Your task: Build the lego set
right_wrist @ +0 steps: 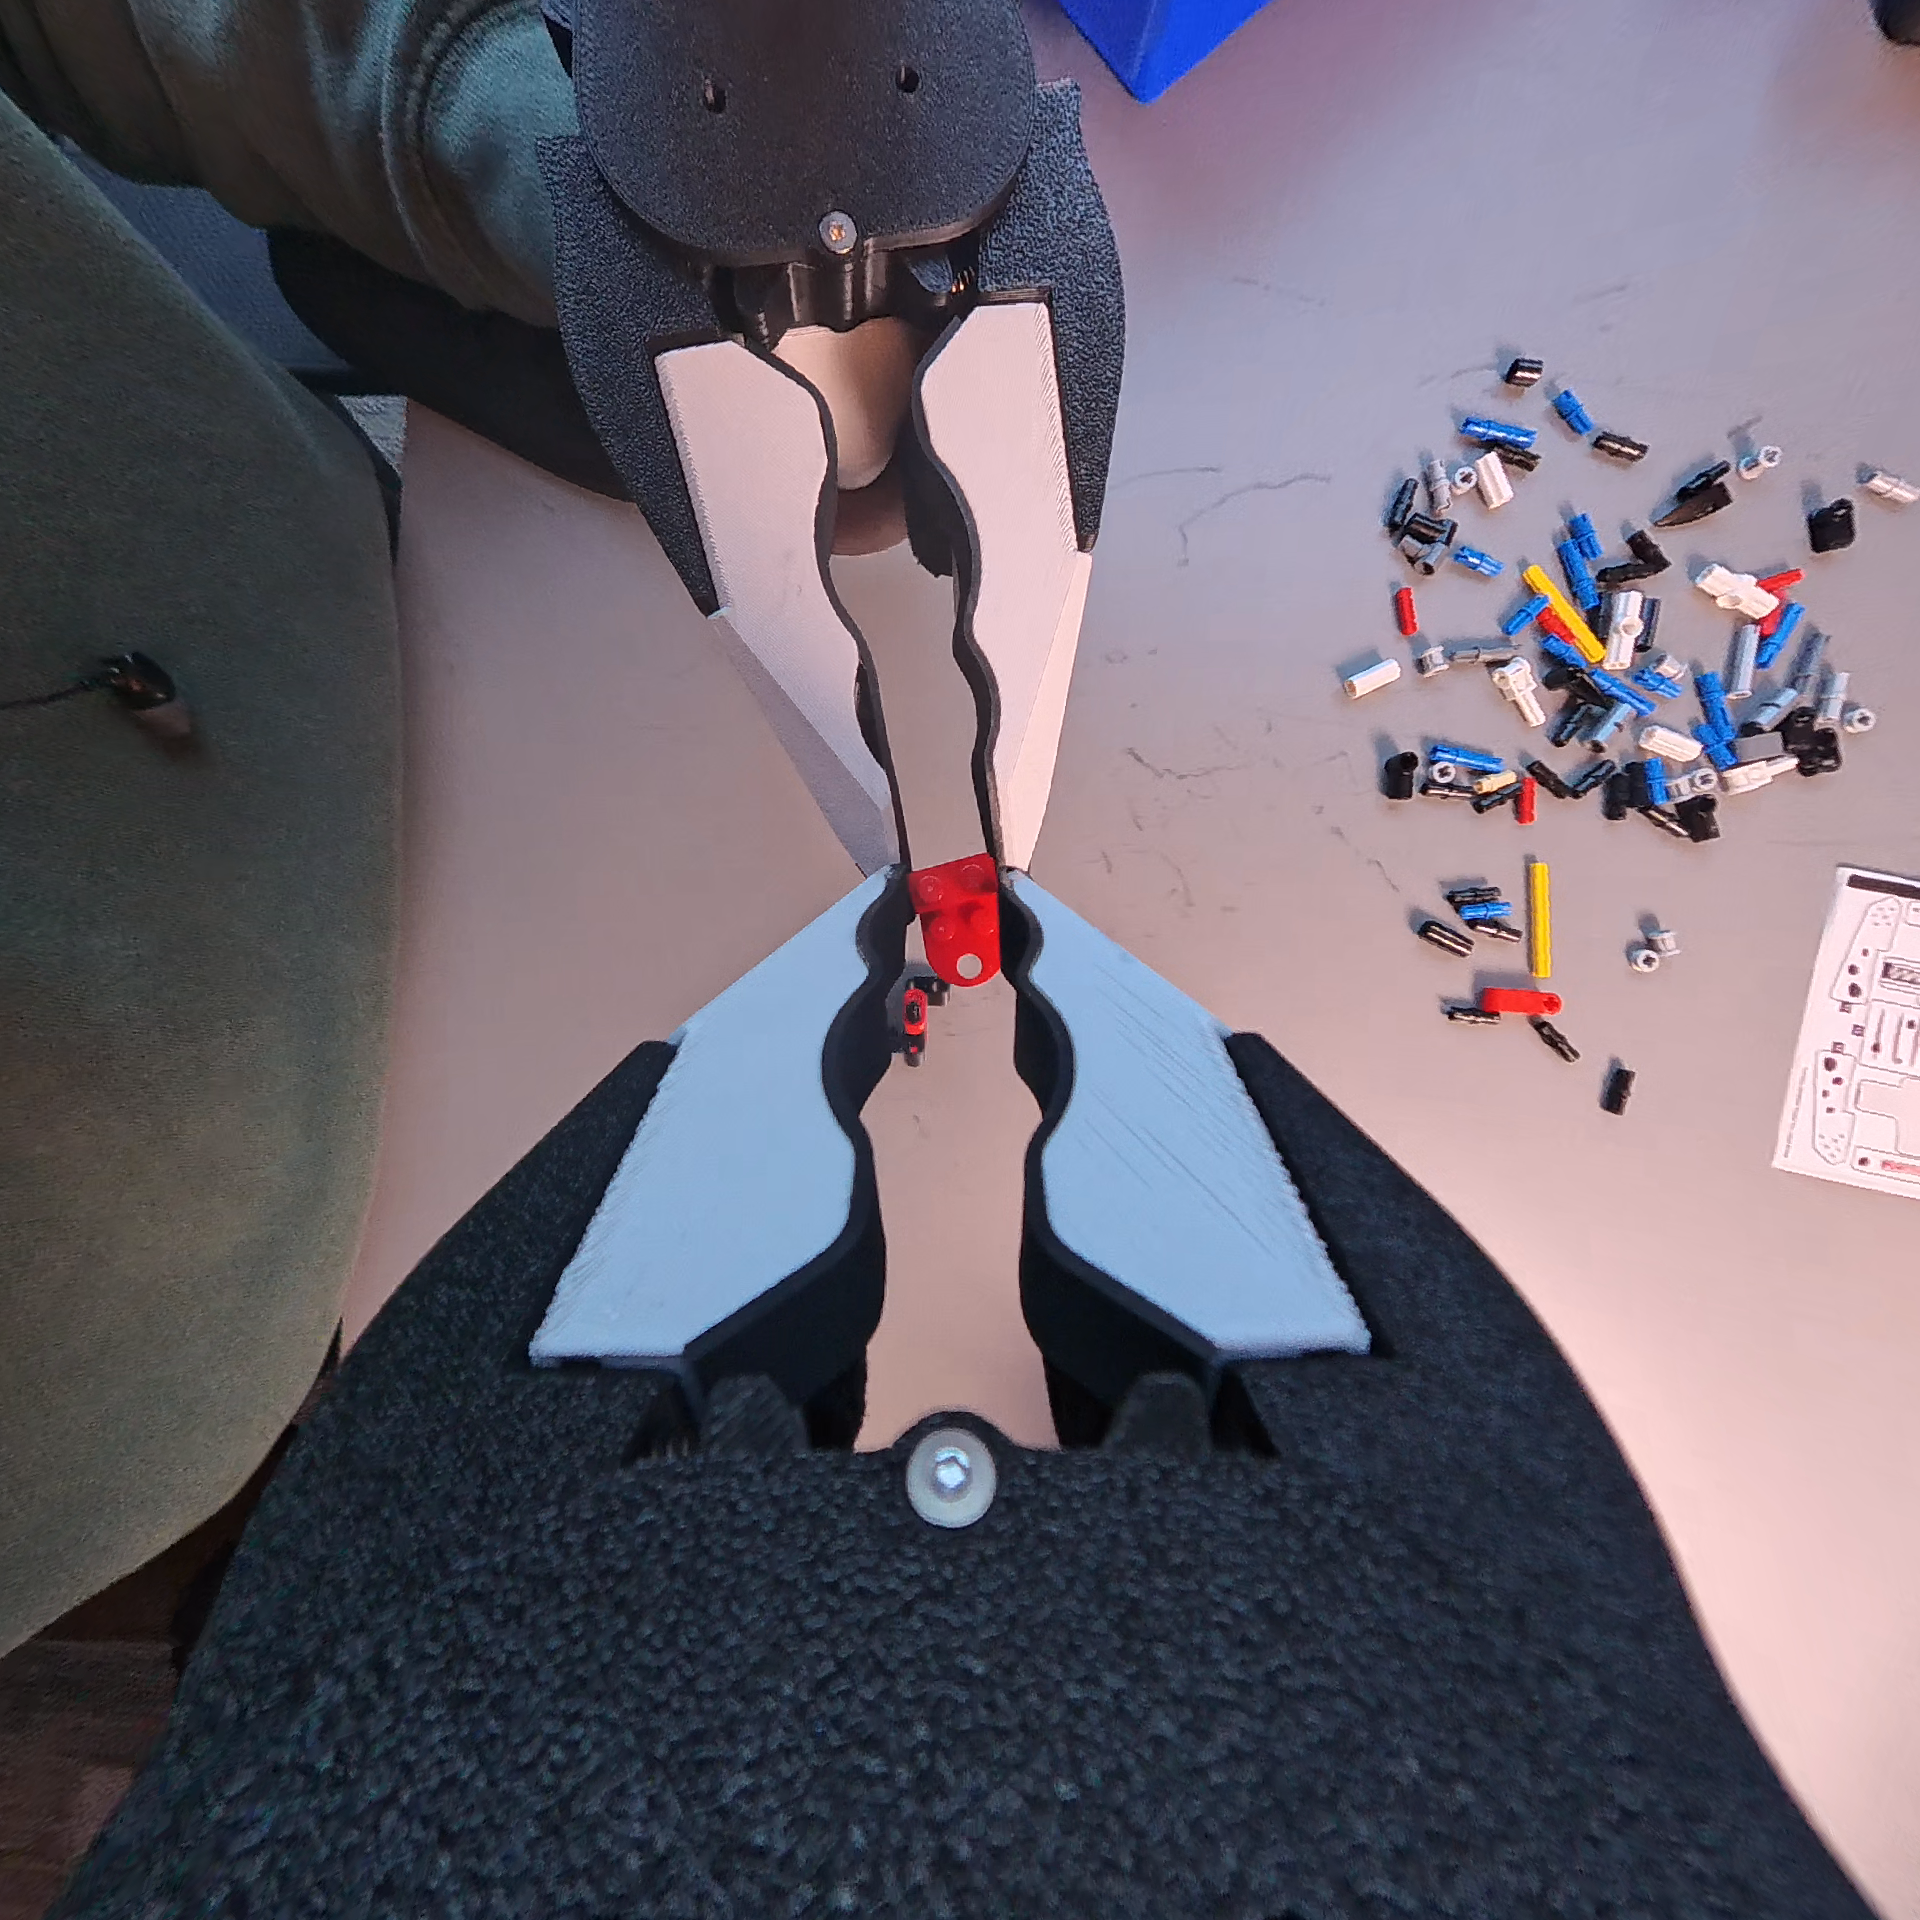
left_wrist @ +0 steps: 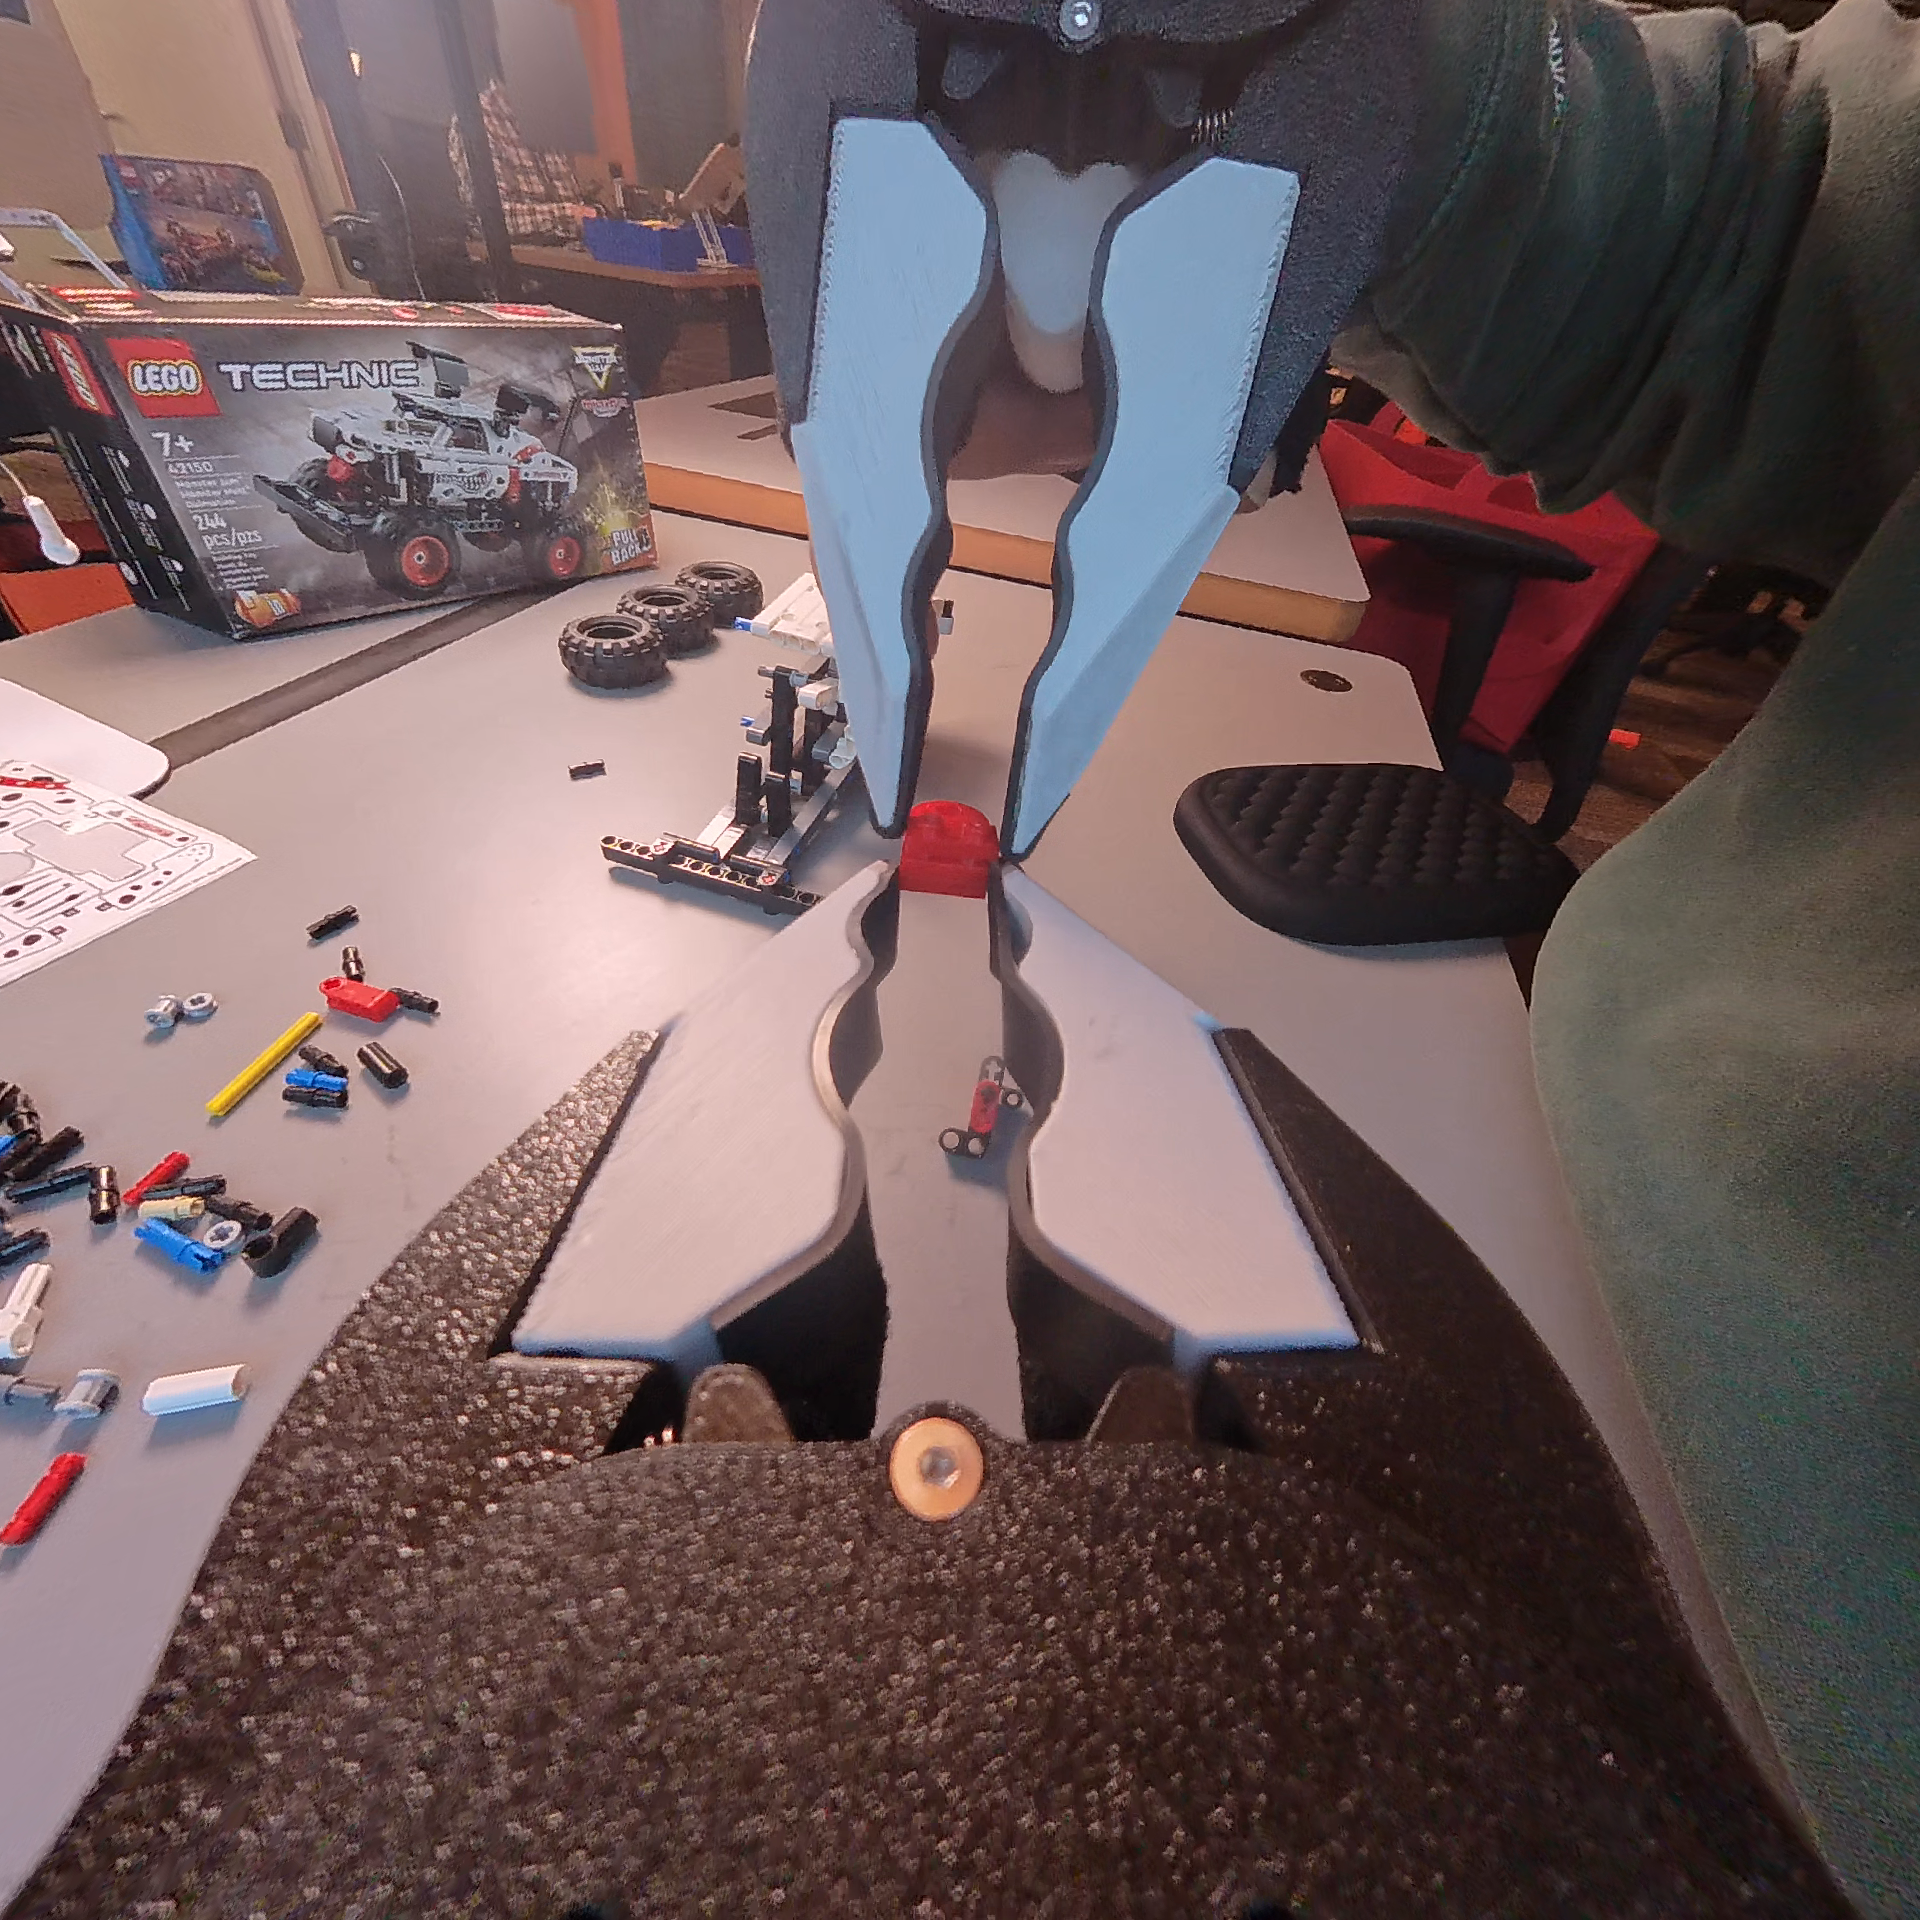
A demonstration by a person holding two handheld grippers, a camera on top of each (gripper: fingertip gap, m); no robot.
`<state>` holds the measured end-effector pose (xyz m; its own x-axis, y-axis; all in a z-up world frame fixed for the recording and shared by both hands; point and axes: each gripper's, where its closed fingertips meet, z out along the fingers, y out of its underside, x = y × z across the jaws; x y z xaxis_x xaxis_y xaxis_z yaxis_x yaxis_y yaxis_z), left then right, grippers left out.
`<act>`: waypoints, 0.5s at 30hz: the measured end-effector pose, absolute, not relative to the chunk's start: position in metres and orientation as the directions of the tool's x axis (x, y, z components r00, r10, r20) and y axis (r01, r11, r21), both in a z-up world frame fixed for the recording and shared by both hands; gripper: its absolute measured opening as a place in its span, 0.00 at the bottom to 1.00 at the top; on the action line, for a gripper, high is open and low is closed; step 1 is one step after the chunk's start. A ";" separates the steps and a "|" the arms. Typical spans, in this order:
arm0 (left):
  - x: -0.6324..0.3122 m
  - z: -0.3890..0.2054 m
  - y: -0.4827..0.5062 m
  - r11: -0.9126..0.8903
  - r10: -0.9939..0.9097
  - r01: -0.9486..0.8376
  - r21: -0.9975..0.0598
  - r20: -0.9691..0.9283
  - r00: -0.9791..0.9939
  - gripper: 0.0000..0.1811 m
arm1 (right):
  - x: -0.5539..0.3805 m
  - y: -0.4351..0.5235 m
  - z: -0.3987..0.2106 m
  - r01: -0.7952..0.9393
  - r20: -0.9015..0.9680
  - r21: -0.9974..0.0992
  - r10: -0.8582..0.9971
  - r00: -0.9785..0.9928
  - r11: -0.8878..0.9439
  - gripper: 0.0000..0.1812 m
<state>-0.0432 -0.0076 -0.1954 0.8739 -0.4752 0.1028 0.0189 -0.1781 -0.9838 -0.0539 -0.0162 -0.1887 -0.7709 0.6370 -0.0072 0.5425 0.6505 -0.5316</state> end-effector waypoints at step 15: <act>-0.045 -0.197 -0.010 -0.189 -0.477 0.024 -0.982 0.113 0.871 0.09 | -0.052 -0.010 -0.174 0.272 0.236 -0.632 0.514 -0.825 0.726 0.18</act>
